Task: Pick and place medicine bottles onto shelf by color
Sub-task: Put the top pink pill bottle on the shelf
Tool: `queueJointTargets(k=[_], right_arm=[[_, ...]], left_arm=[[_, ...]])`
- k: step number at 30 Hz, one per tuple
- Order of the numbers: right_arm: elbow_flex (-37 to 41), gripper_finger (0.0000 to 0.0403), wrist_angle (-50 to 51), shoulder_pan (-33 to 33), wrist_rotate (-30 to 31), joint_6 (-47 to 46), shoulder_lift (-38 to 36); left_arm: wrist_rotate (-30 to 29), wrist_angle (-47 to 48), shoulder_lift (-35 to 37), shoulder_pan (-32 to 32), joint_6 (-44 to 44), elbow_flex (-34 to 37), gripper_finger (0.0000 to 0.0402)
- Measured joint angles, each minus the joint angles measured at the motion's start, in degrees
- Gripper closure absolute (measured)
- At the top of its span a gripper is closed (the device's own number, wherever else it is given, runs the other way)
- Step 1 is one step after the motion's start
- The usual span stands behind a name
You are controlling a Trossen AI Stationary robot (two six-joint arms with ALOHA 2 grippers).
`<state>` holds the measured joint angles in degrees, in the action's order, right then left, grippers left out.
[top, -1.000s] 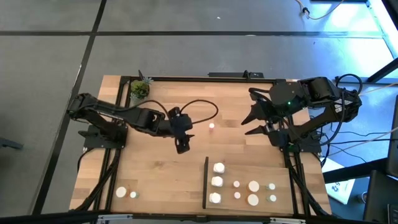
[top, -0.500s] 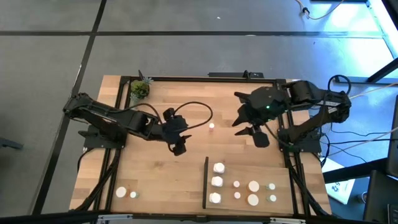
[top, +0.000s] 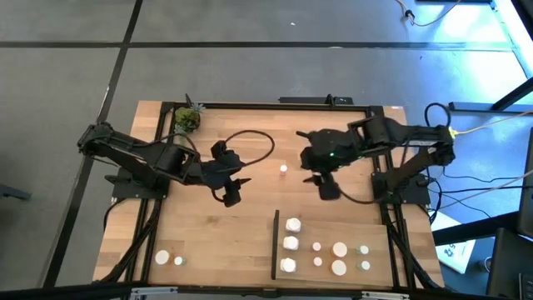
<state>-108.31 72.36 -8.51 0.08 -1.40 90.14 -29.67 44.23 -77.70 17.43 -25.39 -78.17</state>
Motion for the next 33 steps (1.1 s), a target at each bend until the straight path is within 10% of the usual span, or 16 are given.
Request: queueJointTargets(k=[33], right_arm=[[0.02, 0.0162, 1.59, 16.38, -7.68, 15.76, 24.13]], left_arm=[[-5.55, 7.81, 9.22, 1.12, -0.08, 0.11, 0.0191]])
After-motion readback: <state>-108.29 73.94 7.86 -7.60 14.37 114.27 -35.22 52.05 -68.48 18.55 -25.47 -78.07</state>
